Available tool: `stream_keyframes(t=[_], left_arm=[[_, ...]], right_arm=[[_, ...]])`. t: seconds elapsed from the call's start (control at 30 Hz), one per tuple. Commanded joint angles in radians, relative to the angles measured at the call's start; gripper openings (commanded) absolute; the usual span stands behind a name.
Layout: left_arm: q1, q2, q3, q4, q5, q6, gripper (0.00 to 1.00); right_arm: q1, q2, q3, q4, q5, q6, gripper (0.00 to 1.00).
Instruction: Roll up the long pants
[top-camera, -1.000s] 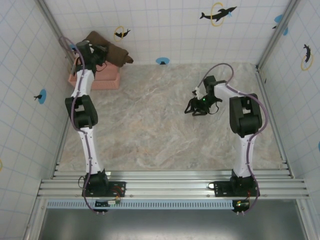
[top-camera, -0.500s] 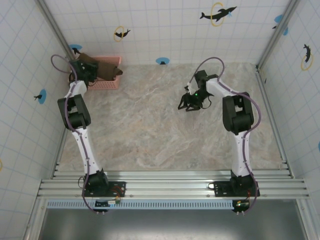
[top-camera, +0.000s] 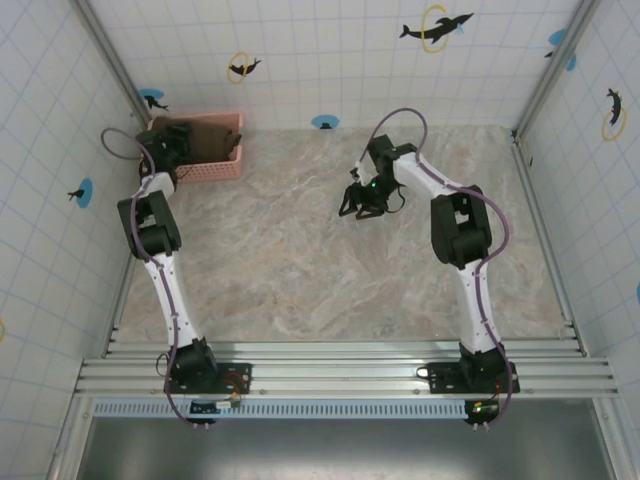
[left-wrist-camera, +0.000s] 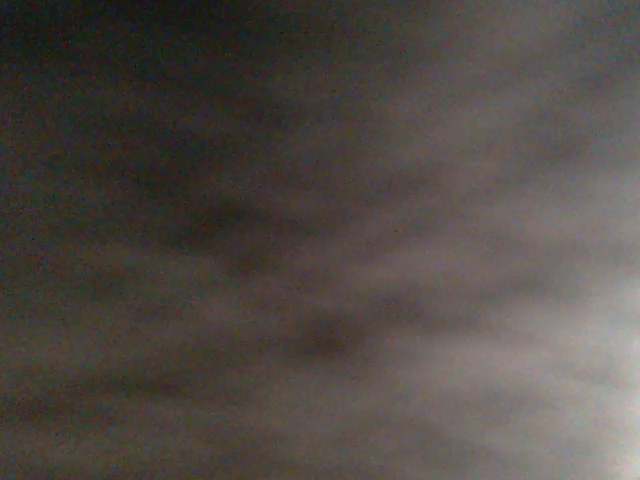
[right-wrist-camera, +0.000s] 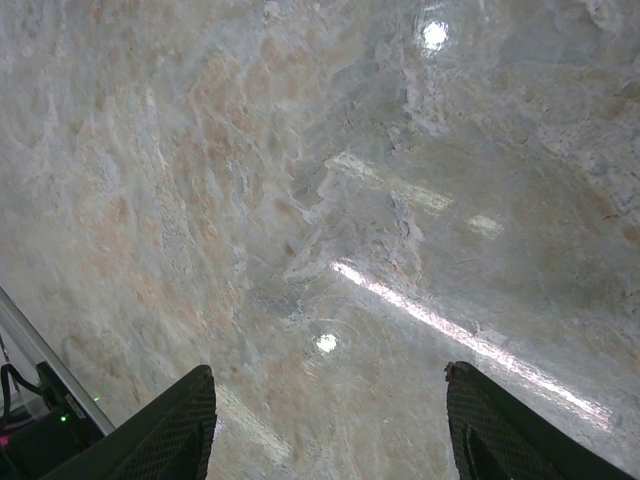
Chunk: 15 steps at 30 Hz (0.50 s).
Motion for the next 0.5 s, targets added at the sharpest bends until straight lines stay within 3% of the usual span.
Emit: stream_keyframes(t=[0.0, 0.23, 0.27, 0.37, 0.47], left_arm=[[0.016, -0.006, 0.014, -0.035, 0.012, 0.036, 0.98], [0.03, -0.027, -0.025, 0.071, 0.023, -0.002, 0.97], [0.03, -0.024, 0.003, 0.069, 0.033, 0.002, 0.97], [0.029, 0.009, 0.121, 0.049, 0.082, -0.047, 0.97], [0.03, -0.043, 0.118, -0.097, 0.118, -0.053, 0.98]], right_arm=[[0.005, 0.021, 0.031, -0.027, 0.025, 0.008, 0.65], [0.017, 0.011, 0.018, -0.024, 0.03, 0.002, 0.67], [0.02, 0.011, 0.015, -0.024, 0.029, 0.0, 0.96], [0.029, 0.01, 0.005, -0.025, 0.026, -0.01, 0.97], [0.033, 0.017, 0.006, -0.028, 0.032, -0.014, 0.97]])
